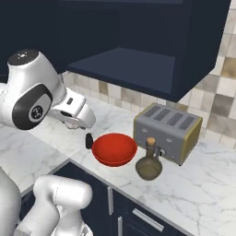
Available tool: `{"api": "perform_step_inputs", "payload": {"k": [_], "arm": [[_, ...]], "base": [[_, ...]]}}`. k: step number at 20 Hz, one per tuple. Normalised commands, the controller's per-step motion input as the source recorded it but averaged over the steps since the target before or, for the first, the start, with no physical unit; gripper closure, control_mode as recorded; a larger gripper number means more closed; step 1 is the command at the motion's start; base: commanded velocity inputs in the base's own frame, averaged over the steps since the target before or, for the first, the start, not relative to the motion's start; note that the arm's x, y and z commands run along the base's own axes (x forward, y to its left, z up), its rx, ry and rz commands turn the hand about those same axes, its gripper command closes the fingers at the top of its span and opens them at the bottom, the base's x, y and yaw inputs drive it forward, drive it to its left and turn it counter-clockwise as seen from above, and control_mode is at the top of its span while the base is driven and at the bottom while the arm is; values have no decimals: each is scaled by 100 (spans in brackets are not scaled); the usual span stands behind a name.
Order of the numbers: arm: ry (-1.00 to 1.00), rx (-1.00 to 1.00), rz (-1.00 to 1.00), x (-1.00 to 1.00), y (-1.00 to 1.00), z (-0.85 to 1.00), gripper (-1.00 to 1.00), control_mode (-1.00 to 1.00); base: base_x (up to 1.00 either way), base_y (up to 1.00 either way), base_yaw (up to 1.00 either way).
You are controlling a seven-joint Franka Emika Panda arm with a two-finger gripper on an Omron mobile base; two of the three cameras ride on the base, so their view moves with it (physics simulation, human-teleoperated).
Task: Retrieve the bottle and the shaker from the cabinet and place them next to the mixing bowl on the counter. Then add garlic from the fridge to the mixing bowl.
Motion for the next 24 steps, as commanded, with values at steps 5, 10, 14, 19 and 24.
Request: {"api": "perform_step_inputs", "payload": {"k": [5,10,14,19,24], "arm": [[6,1,5,46,-15,-17,100,-100],[-9,0,0,46,3,-85,100,-100],[-5,0,0,57,0,-82,100,-100],[0,-1,0,86,0,-63,100,-100],[6,0,0,49,0,-58,100,-100]], "base": [[0,0,0],[0,0,0],[0,0,0],[0,0,0],[0,0,0]]}}
